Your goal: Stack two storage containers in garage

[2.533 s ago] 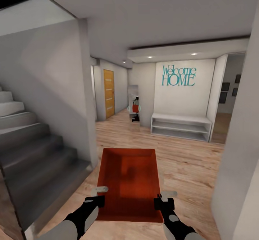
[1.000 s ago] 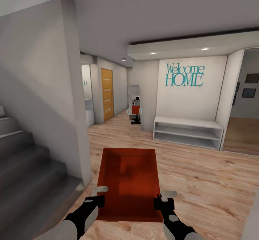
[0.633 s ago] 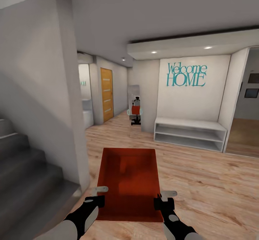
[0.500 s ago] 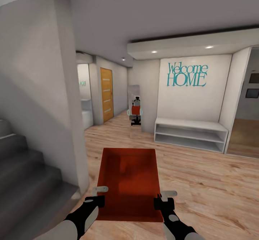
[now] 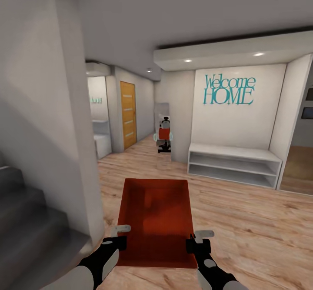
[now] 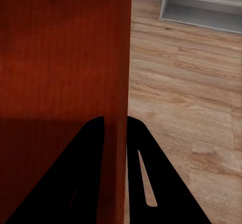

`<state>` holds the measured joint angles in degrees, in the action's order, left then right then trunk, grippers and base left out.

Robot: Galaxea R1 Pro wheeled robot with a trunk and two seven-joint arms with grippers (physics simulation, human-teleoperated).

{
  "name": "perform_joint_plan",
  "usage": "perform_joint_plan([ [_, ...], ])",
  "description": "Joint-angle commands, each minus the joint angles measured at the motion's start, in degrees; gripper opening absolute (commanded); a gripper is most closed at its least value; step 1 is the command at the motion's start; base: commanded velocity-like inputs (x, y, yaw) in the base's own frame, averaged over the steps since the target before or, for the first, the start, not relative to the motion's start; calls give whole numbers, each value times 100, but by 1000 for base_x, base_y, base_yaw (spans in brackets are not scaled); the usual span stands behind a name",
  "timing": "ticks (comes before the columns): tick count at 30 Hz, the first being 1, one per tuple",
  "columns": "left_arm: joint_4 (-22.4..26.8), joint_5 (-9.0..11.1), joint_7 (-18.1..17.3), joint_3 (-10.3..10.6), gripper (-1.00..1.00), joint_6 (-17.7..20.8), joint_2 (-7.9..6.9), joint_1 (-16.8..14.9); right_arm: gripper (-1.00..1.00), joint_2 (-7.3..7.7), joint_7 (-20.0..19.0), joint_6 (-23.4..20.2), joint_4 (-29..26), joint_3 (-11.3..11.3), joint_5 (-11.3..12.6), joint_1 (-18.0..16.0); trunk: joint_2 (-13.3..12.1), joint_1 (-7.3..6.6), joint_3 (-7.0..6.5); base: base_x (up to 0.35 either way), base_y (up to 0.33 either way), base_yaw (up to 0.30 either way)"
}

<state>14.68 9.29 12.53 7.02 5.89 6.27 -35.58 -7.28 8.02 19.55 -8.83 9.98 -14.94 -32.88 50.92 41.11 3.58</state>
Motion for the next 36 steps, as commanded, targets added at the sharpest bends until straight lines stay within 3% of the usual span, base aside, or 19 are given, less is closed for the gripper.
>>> perform_joint_plan([
  [1,9,-17,100,-25,-100,44,-47,0,-100,-2,15,22,-12,206,-70,-8,7,4,9,321,0,0],
  [36,9,-18,100,-25,-100,44,-47,2,-100,-2,15,22,-13,206,-70,-8,7,4,9,321,0,0],
])
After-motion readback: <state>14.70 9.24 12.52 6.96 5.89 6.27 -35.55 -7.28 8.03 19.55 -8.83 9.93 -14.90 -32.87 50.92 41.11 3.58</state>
